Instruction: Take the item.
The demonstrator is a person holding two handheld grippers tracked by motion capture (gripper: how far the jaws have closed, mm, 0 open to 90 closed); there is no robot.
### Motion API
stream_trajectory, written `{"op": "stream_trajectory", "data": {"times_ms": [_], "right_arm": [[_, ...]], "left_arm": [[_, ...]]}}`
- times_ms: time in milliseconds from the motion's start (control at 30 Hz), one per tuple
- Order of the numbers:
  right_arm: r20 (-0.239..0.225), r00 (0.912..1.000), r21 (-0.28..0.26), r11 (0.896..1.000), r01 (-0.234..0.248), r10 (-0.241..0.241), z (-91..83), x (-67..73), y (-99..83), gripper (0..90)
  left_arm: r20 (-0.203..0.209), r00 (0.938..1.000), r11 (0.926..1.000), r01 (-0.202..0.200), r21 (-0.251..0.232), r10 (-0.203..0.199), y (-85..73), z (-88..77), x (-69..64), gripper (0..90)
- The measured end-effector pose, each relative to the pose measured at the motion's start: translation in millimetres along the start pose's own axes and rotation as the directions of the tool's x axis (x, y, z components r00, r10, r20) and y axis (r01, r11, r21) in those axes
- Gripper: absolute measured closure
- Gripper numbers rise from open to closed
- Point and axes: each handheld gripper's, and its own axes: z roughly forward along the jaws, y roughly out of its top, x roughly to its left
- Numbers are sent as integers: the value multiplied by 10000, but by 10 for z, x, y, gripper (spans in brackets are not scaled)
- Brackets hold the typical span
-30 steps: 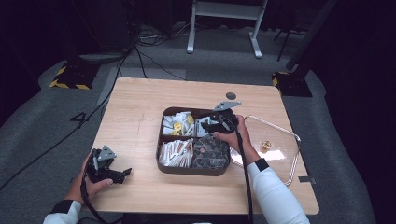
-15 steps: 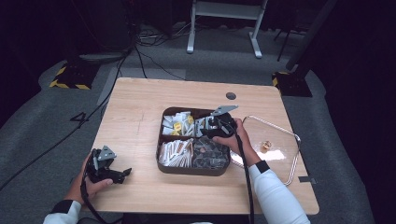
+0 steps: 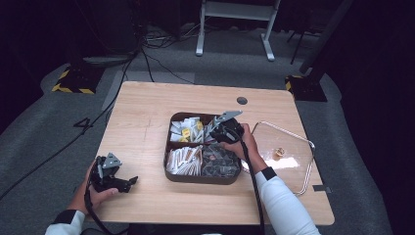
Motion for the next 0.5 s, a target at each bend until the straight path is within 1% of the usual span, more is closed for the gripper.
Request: {"op": "stream_trajectory", "data": {"times_ms": [33, 67, 100, 167, 233, 267, 300, 333, 367, 400, 433, 467, 500], "right_arm": [[-52, 9996, -135, 9995, -274, 274, -11, -20, 3, 564], [-111, 9993, -159, 9992, -368, 366, -19, -31, 3, 555], [-142, 9991, -115, 9991, -413, 412, -27, -43, 3, 527], [-24, 9985, -111, 9984, -548, 548, -30, -73, 7, 468], [-2, 9977, -150, 9976, -681, 681, -17, -108, 11, 450], [88, 9972, -83, 9972, -746, 747, -7, -136, 21, 429], [191, 9961, -92, 9963, -860, 862, -4, -161, 28, 421], [184, 9938, -198, 9938, -1096, 1100, -2, -193, 35, 431], [147, 9927, -356, 9922, -1195, 1201, 0, -212, 39, 445], [75, 9920, -237, 9918, -1259, 1261, 17, -221, 51, 443], [150, 9936, -99, 9937, -1114, 1116, 41, -214, 68, 463], [339, 9950, -36, 9956, -936, 936, 61, -205, 82, 468], [410, 9952, 2, 9961, -885, 884, 77, -201, 91, 473]], "left_arm": [[1, 10000, 10000, 0, -1, 0, 0, 0, 0, 4], [-1, 10000, 10000, -1, -1, 1, 0, 0, 0, 4], [0, 10000, 10000, -1, -2, 1, 0, 0, 0, 4], [7, 10000, 10000, 8, 1, -8, 0, 0, 0, 4], [-3, 10000, 10000, 2, -1, -2, 1, 1, 0, 4], [-6, 10000, 10000, 7, -2, -7, 0, 1, -1, 4], [-8, 10000, 10000, 5, -2, -5, 0, 1, -1, 4], [-4, 10000, 10000, 9, -3, -9, 1, 1, 0, 4], [-7, 10000, 10000, 6, -4, -6, 0, 1, -1, 4], [-6, 10000, 10000, 7, -1, -7, 1, 1, -1, 4], [0, 10000, 10000, 12, -3, -12, 1, 1, -1, 4], [-4, 10000, 10000, 11, -3, -11, 1, 1, -1, 4], [-7, 10000, 10000, 6, -2, -6, 1, 1, -1, 4]]}}
